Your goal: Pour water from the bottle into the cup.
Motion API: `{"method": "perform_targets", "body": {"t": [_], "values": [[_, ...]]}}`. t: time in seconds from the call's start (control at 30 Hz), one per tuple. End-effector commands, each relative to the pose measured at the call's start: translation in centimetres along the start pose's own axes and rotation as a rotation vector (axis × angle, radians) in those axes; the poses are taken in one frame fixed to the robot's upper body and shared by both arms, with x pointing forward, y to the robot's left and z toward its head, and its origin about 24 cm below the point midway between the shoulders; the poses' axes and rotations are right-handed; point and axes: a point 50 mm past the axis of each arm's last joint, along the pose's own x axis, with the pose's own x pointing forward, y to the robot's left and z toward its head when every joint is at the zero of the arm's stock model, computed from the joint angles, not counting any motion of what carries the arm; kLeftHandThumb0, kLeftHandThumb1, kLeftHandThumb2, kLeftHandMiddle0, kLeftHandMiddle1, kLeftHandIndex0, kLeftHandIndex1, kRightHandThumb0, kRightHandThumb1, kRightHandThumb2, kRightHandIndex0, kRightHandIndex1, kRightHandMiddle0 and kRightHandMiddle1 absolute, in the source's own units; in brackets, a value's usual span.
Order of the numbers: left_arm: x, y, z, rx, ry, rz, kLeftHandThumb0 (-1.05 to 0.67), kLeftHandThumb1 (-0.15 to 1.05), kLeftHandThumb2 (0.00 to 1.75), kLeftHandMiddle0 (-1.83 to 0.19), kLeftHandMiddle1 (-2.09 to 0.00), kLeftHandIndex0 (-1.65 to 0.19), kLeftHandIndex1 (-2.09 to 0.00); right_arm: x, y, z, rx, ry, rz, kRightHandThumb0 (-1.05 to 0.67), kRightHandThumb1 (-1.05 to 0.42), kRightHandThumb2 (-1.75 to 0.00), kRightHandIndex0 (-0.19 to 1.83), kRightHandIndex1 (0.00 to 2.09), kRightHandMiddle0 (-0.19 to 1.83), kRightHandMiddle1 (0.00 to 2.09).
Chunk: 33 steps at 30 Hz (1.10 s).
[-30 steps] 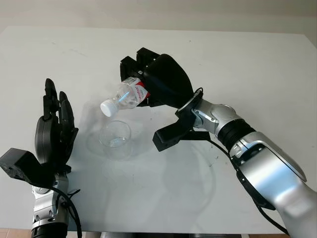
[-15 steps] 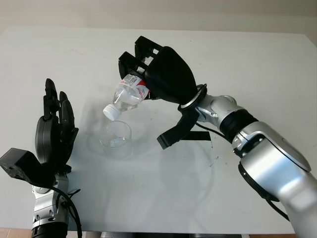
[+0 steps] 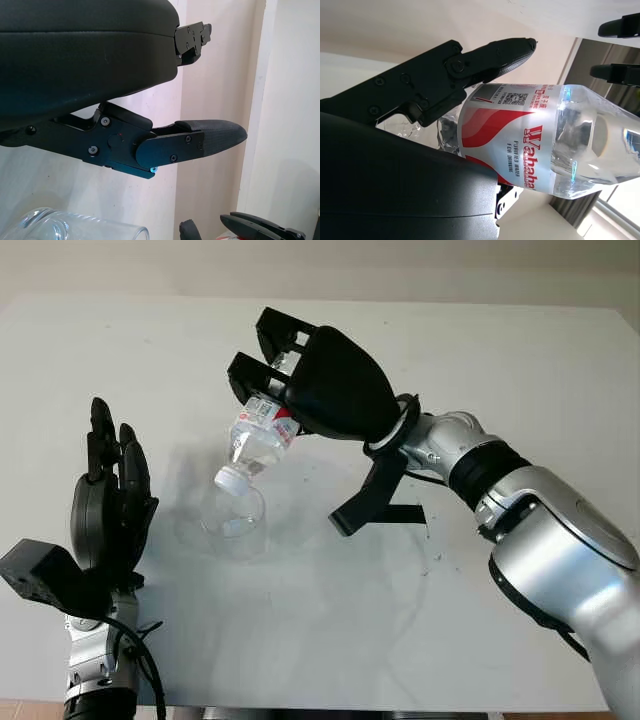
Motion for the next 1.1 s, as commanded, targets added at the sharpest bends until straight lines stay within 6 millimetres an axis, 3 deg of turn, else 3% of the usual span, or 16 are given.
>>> {"method": "perform_targets", "body": {"t": [0.0,0.5,0.63,0.83,1.07], "values": [[-0.2,-0.7,-0.8,-0.03,0.016,0.002,-0.76,1.05,0.53,0.19,0.0,0.19,0.0,0.7,-0.8,-0.7,-0.04,-0.028,-0.024,-0.55,-1.05,-0.23,1.17,2.09,0.77,2.09],[-0.1,-0.6,-0.8,-0.033,0.013,-0.002,-0.76,1.05,0.52,0.19,0.0,0.19,0.0,0.8,-0.7,-0.6,-0.069,-0.066,-0.016,-0.56,-1.05,-0.28,1.22,2.09,0.8,2.09],[-0.1,-0.7,-0.8,-0.035,0.015,-0.002,-0.76,1.05,0.53,0.19,0.0,0.19,0.0,0.6,-0.5,-0.6,-0.017,0.007,-0.012,-0.54,-1.05,-0.32,1.19,2.09,0.81,2.09],[-0.1,-0.6,-0.8,-0.033,0.014,-0.001,-0.76,1.05,0.53,0.19,0.0,0.19,0.0,-0.2,-0.1,-1.0,0.215,0.265,-0.001,-0.49,-1.05,-0.33,1.14,2.09,0.82,2.09],[-0.2,-0.4,-0.7,-0.034,0.016,-0.001,-0.76,1.05,0.53,0.19,0.0,0.19,0.0,-1.6,0.5,-2.0,0.766,0.659,0.01,-0.41,-1.05,-0.41,1.17,2.09,0.8,2.09]]}}
